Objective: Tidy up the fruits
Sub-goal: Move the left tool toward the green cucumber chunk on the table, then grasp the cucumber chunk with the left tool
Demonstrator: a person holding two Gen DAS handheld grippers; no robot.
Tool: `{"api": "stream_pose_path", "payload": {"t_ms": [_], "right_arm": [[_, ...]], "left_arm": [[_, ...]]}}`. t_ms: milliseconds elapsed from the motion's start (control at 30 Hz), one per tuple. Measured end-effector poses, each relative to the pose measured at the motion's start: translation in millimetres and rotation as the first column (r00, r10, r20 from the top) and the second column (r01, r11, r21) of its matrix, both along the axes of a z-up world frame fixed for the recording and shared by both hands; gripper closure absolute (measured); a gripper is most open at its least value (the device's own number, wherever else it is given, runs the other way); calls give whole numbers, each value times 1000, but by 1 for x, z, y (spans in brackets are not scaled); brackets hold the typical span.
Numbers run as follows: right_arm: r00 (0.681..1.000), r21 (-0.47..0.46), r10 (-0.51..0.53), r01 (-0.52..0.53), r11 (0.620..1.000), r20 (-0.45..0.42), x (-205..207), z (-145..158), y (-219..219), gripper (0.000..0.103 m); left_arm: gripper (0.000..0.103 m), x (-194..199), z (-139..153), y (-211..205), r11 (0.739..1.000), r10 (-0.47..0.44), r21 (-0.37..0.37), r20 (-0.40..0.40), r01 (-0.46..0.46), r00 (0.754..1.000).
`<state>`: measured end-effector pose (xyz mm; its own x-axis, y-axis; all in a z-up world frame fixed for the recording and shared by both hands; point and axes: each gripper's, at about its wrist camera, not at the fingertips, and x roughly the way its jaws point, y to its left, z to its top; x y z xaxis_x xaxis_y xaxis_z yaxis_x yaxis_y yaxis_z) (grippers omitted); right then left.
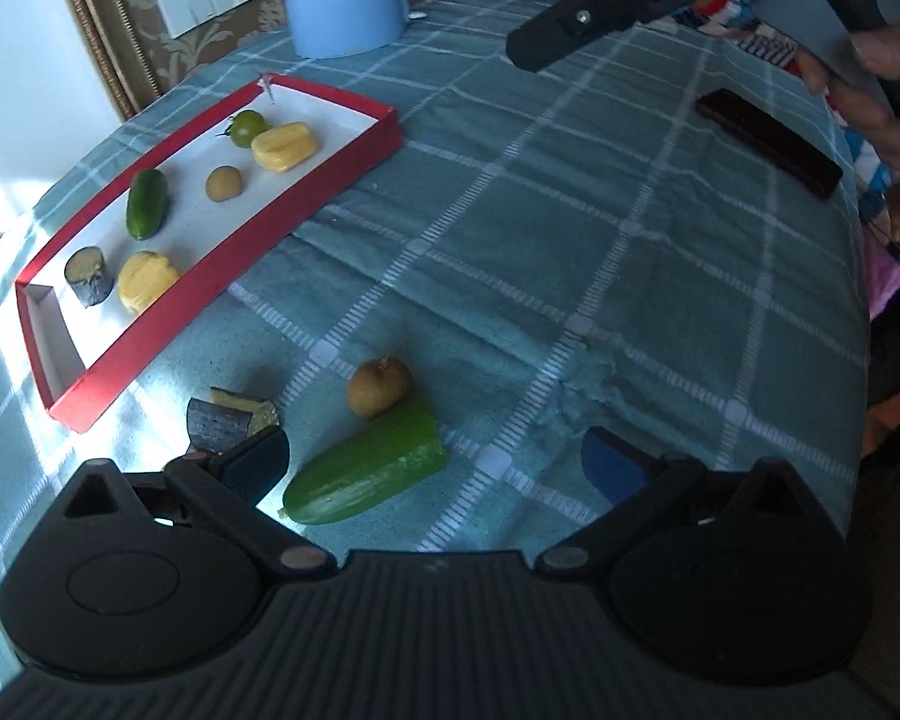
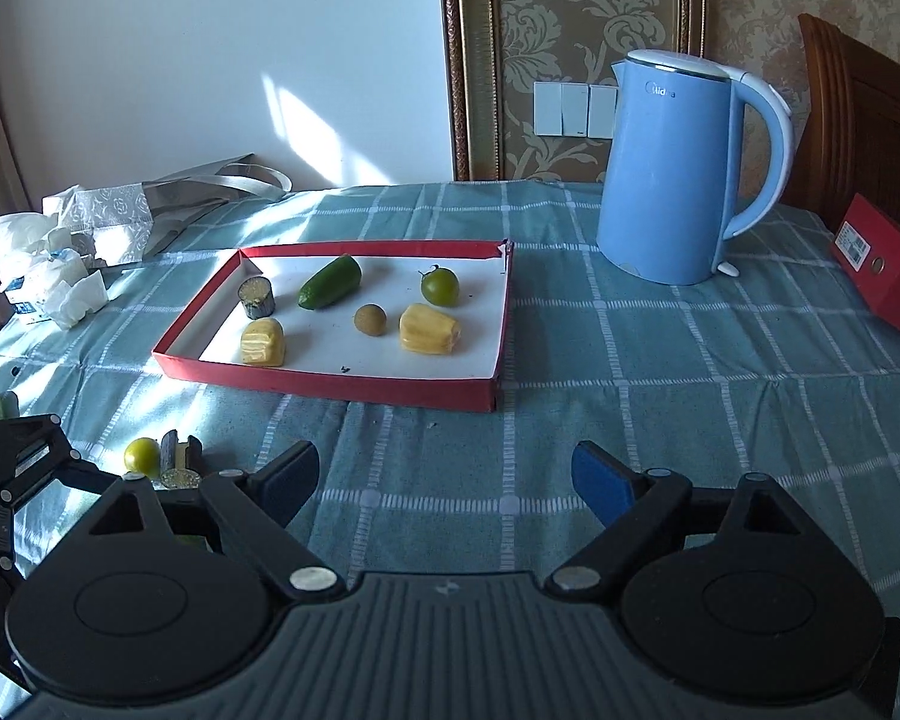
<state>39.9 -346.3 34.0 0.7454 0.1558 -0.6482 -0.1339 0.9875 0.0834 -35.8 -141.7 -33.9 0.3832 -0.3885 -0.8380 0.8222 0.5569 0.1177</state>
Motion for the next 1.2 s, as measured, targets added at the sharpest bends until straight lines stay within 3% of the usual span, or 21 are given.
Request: {"api": "stream_pose_path", "payload": {"t_ms": [167, 433, 600, 867, 967, 1200], "right_arm": [[999, 12, -29, 30, 999, -26, -7, -3, -6, 11], [997, 5, -70, 70, 997, -28, -20, -6, -8, 11], [996, 1, -90, 90, 996, -27, -25, -5, -7, 11], [994, -11, -105, 104, 994, -27, -30, -5, -5, 11], [994, -12, -106, 106, 994, -30, -30, -5, -4, 11], [995, -10, -96, 96, 995, -35, -28, -6, 0, 11]], "left_arm": [[11, 18, -8, -1, 970, -218, 96, -58, 223, 974], [18, 38, -17, -4, 900, -383, 194, -77, 391, 920], [31, 44, -25, -9, 852, -450, 237, -122, 466, 885], [50, 52, -28, -14, 828, -478, 217, -208, 517, 853], [64, 56, -26, -15, 829, -469, 211, -239, 517, 850], [69, 61, -25, -12, 845, -441, 205, -257, 494, 860]]}}
